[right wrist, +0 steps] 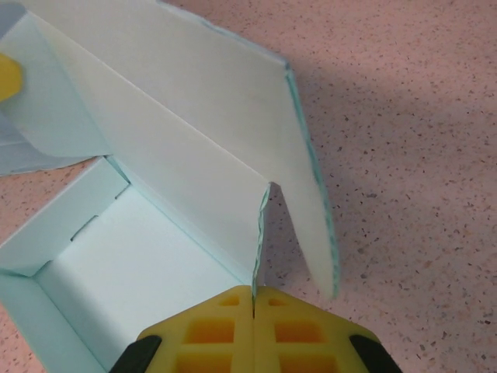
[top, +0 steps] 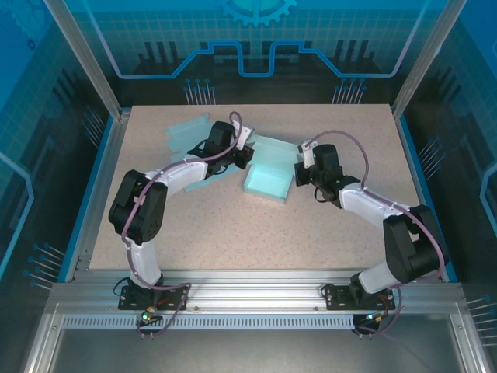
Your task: Fold the paper box
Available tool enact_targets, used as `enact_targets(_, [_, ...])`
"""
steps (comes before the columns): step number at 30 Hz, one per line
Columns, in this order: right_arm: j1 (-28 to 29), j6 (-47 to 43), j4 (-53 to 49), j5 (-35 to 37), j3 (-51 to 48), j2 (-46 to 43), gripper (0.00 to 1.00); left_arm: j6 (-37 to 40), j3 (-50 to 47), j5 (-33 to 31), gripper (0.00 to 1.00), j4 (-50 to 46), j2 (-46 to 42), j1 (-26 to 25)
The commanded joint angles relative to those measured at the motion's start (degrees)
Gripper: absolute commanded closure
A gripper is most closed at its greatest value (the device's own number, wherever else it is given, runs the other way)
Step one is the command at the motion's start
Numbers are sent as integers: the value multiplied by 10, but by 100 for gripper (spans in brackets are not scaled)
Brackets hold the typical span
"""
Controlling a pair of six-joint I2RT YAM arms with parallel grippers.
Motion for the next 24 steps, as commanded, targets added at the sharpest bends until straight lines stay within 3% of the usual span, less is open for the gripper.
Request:
enact_targets(1, [16,18,18,3,42,22,100,-55,-14,-68,100,48,-40,-34])
enact_targets(8, [17,58,55,28,68,64,100,-92,-63,-163,100,131,-53,-76])
enact_targets(24, [61,53,139,55,23,99,100,-190,-125,-214,100,199,-30,-118])
